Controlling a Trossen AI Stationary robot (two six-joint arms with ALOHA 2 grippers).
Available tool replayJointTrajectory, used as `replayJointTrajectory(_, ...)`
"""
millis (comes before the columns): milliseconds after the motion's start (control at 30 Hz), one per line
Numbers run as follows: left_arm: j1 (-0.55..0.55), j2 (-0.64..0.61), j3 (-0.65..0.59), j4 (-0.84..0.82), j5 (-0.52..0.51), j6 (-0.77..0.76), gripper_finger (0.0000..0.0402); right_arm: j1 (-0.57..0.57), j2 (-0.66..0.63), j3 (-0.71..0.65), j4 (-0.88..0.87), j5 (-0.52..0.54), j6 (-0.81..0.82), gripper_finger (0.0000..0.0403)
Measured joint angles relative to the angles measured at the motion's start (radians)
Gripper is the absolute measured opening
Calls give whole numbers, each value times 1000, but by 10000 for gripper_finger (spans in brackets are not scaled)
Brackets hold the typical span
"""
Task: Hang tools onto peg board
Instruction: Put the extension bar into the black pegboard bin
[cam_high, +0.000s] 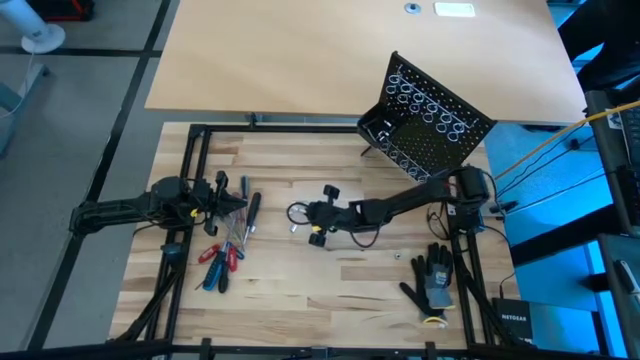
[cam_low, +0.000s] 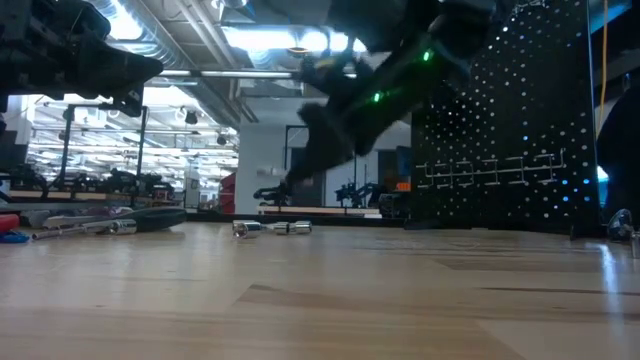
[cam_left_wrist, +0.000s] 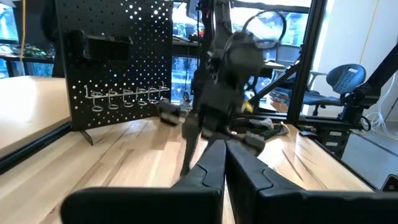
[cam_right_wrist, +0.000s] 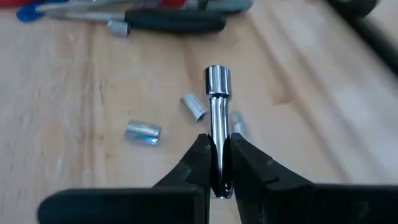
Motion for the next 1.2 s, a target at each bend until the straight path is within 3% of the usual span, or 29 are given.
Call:
replayJointTrajectory(267, 0, 0, 0, 0, 0, 0, 1, 69, -144, 0, -99, 194, -15, 43)
replayJointTrajectory(567, 0, 0, 0, 1, 0, 6, 1, 90, -418, 2, -244, 421, -44, 42)
replayJointTrajectory(867, 0, 0, 0, 0, 0, 7, 1, 54, -592, 3, -252, 669, -228, 43)
replayJointTrajectory(1067, 0, 0, 0, 2, 0, 7, 1, -33, -602, 3, -280, 678, -294, 41)
replayJointTrajectory(1200, 0, 0, 0, 2, 0, 7, 1, -103, -599, 3, -360, 652, -224, 44)
